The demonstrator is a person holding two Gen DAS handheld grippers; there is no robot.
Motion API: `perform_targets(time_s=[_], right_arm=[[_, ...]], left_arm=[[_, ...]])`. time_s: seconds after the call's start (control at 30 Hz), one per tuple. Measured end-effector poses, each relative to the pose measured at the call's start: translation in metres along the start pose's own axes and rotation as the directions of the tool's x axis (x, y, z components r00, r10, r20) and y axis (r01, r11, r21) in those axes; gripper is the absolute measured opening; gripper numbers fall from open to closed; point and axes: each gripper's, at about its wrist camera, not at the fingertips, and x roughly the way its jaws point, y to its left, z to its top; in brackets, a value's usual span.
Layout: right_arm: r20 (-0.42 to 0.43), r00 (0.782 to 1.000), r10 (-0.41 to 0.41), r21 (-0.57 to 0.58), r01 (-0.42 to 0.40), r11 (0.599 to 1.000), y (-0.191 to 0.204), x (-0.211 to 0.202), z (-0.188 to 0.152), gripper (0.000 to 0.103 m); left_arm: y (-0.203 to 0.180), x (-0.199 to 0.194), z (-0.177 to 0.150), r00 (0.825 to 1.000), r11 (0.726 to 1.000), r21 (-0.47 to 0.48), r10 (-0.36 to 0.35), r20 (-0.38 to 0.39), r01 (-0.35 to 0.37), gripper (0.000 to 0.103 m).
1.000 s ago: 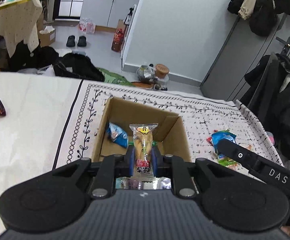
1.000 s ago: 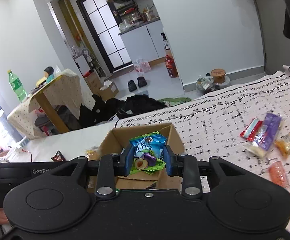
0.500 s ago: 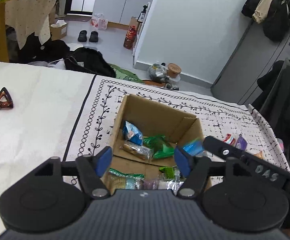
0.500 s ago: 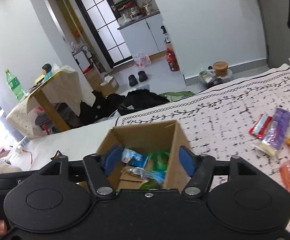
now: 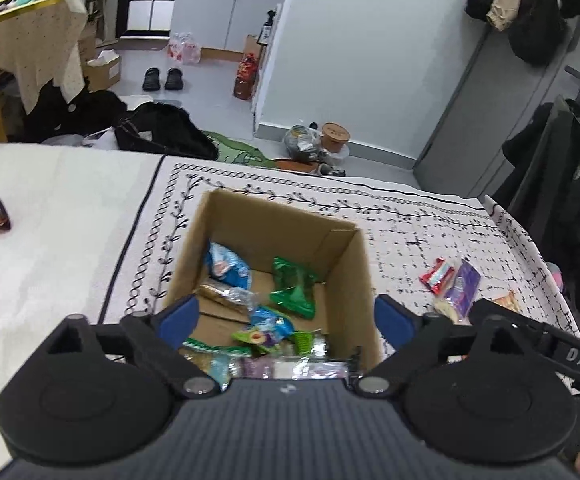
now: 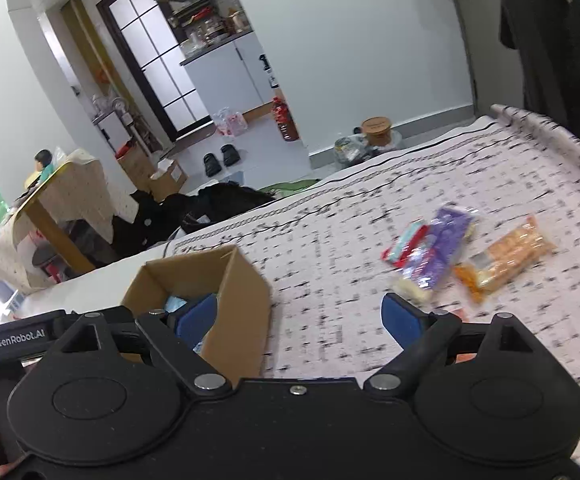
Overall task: Organize snacks
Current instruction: 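Move both open tools back over the remaining snacks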
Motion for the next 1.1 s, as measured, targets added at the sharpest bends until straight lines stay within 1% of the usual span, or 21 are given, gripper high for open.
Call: perform_targets(time_s=[0.03, 0.07, 0.27, 0.43, 0.47, 0.53, 0.6, 0.67, 0.73, 0.9, 1.1], right_arm=[[0.007, 1.0, -0.011, -0.01, 0.011, 1.0, -0.003, -0.003, 0.002, 0.091], [0.014, 1.0, -0.021, -0.017, 0.022, 1.0, -0.007, -0.006, 0.004, 0.091], [0.027, 0.998, -0.053, -0.012, 0.053, 0.999, -0.039, -0.02, 0.013, 0.092], [0.028, 0.996, -0.079, -0.015, 0.079, 0.997, -0.064, -0.026, 0.015, 0.092], [0.031, 0.996, -0.081, -0.019, 0.082, 0.996, -0.068, -0.027, 0.014, 0.093], [0.046, 0.996, -0.078, -0.032, 0.08, 0.996, -0.074, -0.031, 0.014, 0.097], [0.057, 0.995, -0.077, -0.035, 0.079, 0.996, -0.08, -0.033, 0.015, 0.097], [0.051, 0.996, -0.079, -0.021, 0.081, 0.997, -0.088, -0.034, 0.017, 0.097], [0.044, 0.996, -0.08, -0.014, 0.08, 0.997, -0.095, -0.033, 0.02, 0.097], [0.039, 0.995, -0.089, -0.019, 0.09, 0.996, -0.114, -0.03, 0.023, 0.097], [0.031, 0.994, -0.102, 0.032, 0.101, 0.994, -0.142, -0.019, 0.02, 0.097]], left_arm=[[-0.004, 0.0, 0.0, 1.0, 1.0, 0.008, -0.002, 0.007, 0.002, 0.102], [-0.008, 0.0, 0.0, 1.0, 1.0, 0.014, -0.005, 0.013, 0.004, 0.103], [-0.035, 0.004, 0.001, 0.999, 0.998, 0.056, -0.04, 0.019, 0.039, 0.103], [-0.054, 0.009, -0.003, 0.998, 0.993, 0.098, -0.061, 0.011, 0.06, 0.103], [-0.057, 0.01, -0.003, 0.998, 0.992, 0.107, -0.062, 0.01, 0.061, 0.103], [-0.065, 0.013, -0.003, 0.998, 0.991, 0.121, -0.066, 0.006, 0.065, 0.103], [-0.071, 0.015, -0.004, 0.998, 0.989, 0.13, -0.07, 0.004, 0.069, 0.103], [-0.079, 0.017, -0.004, 0.998, 0.987, 0.145, -0.066, 0.003, 0.065, 0.103], [-0.086, 0.019, -0.004, 0.997, 0.985, 0.152, -0.076, -0.007, 0.077, 0.103], [-0.106, 0.029, -0.003, 0.996, 0.982, 0.167, -0.083, -0.029, 0.087, 0.103], [-0.128, 0.042, -0.004, 0.994, 0.978, 0.182, -0.096, -0.051, 0.103, 0.103]])
